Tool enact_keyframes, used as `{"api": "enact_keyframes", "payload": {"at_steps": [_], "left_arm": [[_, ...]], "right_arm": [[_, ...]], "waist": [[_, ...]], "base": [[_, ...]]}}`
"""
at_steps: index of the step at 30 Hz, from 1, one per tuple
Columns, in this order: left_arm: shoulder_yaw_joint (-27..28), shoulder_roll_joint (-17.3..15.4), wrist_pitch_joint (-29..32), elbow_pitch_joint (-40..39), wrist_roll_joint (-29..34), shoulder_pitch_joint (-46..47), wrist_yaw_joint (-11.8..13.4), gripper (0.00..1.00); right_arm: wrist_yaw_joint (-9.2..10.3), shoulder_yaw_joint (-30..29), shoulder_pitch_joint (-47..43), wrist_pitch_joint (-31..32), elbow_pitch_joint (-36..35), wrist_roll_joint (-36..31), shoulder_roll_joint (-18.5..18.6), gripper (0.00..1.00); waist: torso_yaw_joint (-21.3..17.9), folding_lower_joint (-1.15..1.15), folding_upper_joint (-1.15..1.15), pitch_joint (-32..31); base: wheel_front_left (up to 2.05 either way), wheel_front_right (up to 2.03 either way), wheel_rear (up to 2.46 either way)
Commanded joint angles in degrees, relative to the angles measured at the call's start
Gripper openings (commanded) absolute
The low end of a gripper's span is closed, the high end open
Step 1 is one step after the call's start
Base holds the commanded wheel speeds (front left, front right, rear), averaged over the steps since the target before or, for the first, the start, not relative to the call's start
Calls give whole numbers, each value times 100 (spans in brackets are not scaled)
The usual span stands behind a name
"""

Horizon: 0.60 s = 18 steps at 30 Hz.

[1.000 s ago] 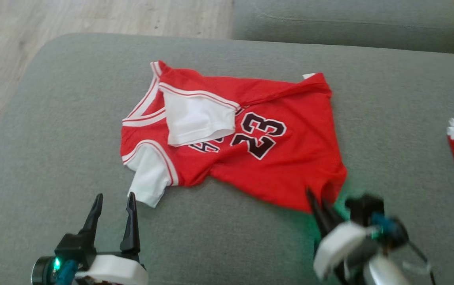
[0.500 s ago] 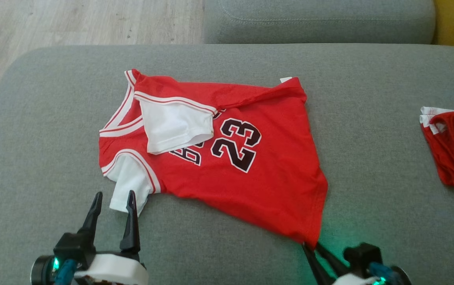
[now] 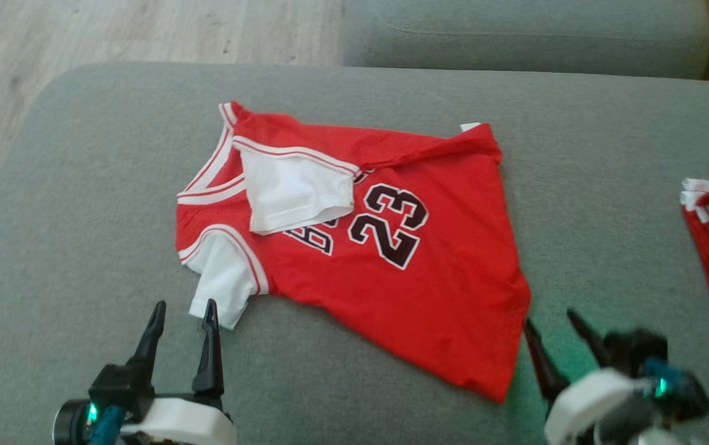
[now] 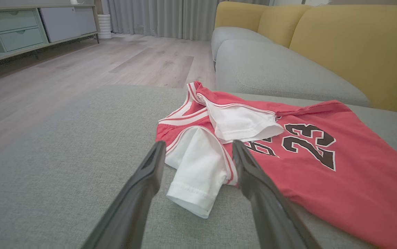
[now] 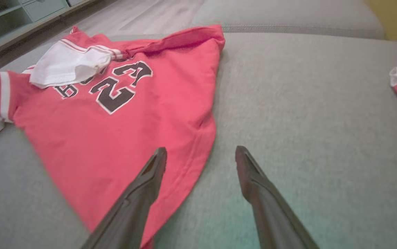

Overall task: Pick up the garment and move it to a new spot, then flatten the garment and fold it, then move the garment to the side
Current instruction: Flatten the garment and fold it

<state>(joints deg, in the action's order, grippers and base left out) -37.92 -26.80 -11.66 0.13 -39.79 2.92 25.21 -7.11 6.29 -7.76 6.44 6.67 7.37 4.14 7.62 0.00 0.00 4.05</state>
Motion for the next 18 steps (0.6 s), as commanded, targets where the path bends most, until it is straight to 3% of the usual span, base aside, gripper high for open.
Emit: {"api": "enact_keyframes", "payload": {"at_steps": [1, 10, 17, 18], "left_arm": [[180, -102, -50, -119, -2, 181, -3, 100], [136, -27, -87, -64, 26, 277, -49, 100], [105, -6, -102, -98, 59, 304, -44, 100], [99, -5, -102, -102, 62, 308, -46, 100]], "right_arm": [[-37, 46, 495, 48, -52, -56, 76, 100], [-37, -35, 1416, 428, 1360, -44, 158, 100], [-37, -6, 1794, 571, 2072, -49, 203, 100], [-37, 14, 1843, 574, 2153, -51, 217, 91]], "waist": [[102, 0, 0, 40], [538, 0, 0, 176], [763, 0, 0, 213], [794, 0, 0, 215]], "base": [[0, 0, 0], [0, 0, 0], [0, 0, 0], [0, 0, 0]]}}
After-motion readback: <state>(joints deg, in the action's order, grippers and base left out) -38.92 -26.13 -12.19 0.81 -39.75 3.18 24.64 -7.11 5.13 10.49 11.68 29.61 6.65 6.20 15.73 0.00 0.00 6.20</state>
